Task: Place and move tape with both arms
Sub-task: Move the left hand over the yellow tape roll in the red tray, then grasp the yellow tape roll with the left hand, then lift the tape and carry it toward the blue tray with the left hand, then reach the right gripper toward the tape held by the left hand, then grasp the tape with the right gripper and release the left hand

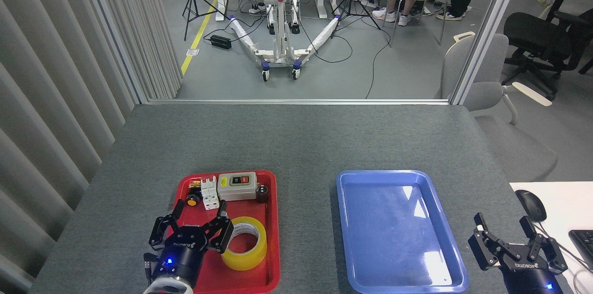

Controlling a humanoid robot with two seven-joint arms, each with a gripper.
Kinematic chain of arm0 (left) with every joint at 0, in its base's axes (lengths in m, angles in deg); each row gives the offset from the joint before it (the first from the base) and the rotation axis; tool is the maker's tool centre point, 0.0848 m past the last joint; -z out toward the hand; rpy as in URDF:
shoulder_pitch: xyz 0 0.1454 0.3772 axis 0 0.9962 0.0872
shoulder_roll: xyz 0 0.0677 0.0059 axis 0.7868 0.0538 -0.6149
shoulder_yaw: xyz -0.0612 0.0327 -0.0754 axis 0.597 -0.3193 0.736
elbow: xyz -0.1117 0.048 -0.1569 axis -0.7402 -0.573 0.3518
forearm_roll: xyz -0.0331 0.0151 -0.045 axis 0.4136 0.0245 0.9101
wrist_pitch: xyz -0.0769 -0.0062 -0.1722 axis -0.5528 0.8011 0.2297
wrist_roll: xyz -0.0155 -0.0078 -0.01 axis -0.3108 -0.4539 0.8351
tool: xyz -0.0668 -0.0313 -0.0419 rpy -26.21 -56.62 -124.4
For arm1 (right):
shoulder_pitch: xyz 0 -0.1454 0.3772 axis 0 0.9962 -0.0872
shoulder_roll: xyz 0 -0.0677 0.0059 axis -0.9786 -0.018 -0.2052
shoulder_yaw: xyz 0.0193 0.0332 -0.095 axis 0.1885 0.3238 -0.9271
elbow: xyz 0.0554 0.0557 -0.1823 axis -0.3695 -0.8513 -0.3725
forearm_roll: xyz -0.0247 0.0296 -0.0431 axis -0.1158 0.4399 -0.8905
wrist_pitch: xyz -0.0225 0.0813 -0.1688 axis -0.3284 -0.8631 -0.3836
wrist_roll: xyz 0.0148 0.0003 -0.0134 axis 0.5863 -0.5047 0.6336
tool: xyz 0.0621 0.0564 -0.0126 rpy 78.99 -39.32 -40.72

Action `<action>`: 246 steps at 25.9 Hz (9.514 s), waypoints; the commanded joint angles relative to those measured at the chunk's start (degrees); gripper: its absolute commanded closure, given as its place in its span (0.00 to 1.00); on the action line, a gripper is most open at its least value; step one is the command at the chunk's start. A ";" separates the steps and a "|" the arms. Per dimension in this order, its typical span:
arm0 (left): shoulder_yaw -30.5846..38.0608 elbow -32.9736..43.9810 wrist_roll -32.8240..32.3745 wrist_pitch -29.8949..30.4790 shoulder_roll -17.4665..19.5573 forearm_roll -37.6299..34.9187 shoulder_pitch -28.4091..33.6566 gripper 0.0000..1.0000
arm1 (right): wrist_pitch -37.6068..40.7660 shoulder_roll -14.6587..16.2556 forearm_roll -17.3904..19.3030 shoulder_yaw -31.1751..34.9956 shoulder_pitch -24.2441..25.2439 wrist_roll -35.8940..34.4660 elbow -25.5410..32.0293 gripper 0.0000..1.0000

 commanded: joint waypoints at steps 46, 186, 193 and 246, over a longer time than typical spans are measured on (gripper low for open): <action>-3.46 -5.17 -78.07 -19.51 1.91 7.84 -18.86 0.00 | 0.14 0.11 -0.09 -0.07 0.27 0.04 -0.08 0.01; -6.36 -7.81 -74.46 16.53 1.91 83.77 -3.39 1.00 | 25.89 5.65 18.19 -44.90 -17.05 10.85 2.82 0.35; -6.19 -8.16 -74.38 16.53 1.91 83.77 -3.39 1.00 | 26.15 5.21 18.02 -45.87 -17.22 10.94 2.02 0.53; 1.02 -14.58 -46.87 20.75 3.05 67.69 -6.38 0.00 | 33.27 -2.70 18.02 0.80 -1.49 18.85 1.32 0.72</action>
